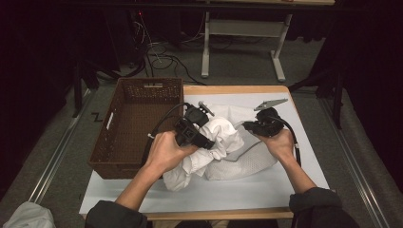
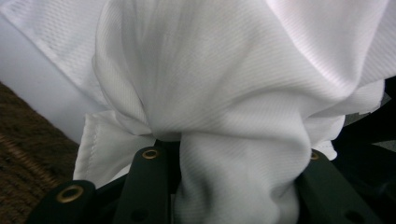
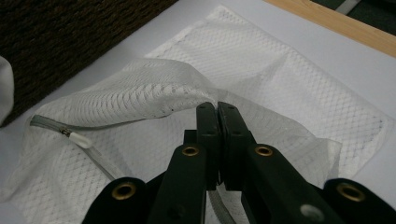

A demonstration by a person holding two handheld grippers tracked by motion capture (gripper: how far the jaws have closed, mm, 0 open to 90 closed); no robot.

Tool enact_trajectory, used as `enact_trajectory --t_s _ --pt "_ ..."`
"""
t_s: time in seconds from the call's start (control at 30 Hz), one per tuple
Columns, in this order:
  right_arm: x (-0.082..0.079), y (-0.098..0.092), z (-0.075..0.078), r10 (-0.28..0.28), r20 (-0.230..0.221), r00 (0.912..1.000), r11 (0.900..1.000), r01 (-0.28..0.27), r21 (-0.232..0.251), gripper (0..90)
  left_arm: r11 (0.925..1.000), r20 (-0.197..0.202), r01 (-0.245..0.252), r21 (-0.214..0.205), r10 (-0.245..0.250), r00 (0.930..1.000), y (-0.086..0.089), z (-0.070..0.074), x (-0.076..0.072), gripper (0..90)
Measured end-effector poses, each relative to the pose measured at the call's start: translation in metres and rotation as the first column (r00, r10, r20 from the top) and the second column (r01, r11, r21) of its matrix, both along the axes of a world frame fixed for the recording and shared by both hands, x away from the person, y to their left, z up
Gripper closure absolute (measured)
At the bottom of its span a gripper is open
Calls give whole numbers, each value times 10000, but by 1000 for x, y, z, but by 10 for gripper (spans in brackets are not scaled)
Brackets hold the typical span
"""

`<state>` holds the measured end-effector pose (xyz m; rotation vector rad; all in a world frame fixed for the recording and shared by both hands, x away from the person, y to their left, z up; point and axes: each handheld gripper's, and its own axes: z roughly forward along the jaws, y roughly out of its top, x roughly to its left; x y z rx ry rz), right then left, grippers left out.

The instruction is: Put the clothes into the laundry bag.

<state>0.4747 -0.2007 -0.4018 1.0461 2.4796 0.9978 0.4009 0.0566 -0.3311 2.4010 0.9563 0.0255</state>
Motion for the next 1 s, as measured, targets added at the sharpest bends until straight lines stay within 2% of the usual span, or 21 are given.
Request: enact_trajectory --t_s 0.23,0.43,0.53,0.63,0.7,0.87,1.0 --pt "0 0 0 8 -40 10000 10000 -8 -6 893 9995 20 285 94 -286 9996 -21 -15 -4 626" --pt "1 1 -1 78 -32 10000 10000 -78 6 894 9980 13 476 425 -477 9989 -42 -36 -5 619" --pt "1 1 -1 74 -61 10000 10000 -74 36 894 9958 58 456 791 -462 9989 -54 -48 -3 613" --pt "0 1 0 123 -23 9999 9999 -123 116 894 9940 121 374 1025 -389 9992 -60 -54 -2 605" --pt "-2 2 0 208 9 9998 9997 -209 110 894 9898 440 211 1410 -276 9987 -70 -65 1 600" --pt "-3 1 -1 311 -11 9995 9995 -311 -23 894 9910 364 58 1339 -108 9993 -75 -85 9 582" --pt "-4 4 -3 367 -94 9993 9993 -367 -25 894 9901 596 -328 1362 249 9979 -77 -96 14 536"
